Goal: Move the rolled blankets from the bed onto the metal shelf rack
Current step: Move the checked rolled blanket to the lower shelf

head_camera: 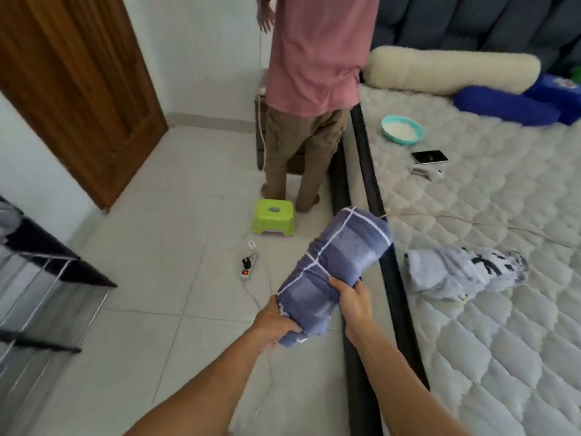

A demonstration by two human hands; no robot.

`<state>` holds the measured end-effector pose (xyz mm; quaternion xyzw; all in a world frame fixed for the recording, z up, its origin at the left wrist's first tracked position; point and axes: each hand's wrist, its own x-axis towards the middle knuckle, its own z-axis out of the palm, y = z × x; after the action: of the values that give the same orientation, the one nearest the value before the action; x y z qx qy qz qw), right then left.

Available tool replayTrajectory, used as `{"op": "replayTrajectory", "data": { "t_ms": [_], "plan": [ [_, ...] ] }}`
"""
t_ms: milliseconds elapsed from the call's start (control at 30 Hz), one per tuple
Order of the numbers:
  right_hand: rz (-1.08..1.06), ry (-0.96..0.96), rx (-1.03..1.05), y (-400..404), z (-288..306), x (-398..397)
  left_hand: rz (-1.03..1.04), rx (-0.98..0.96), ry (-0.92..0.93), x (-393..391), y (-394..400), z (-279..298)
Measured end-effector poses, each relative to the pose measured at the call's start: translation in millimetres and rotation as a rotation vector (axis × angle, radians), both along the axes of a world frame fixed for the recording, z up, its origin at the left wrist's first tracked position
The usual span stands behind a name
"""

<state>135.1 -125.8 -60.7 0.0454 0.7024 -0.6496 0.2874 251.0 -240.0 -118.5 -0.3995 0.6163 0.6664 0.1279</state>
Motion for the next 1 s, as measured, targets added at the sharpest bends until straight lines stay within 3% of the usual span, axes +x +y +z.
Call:
{"op": "replayTrajectory", "data": {
  "t_ms": [167,367,633,867,1000],
  "plan": [
    [0.26,0.04,0.047,-113,8,58,0.183,0.082,0.049,79,-82,8],
    [0.559,0.079,0.05,-240,10,128,0.436,0.135,-0.046,177,-174,15],
    [1.001,0.114,0.035,-378,20,211,0.763,0.086,-0.007,277,-246,30],
    [1.339,0.142,0.069,-504,-1,270,1.017,0.088,-0.001,319,-317,30],
    [1.499,0.174,0.102,-570,-12,298,1.121,0.197,0.165,320,-350,28]
  ]
}}
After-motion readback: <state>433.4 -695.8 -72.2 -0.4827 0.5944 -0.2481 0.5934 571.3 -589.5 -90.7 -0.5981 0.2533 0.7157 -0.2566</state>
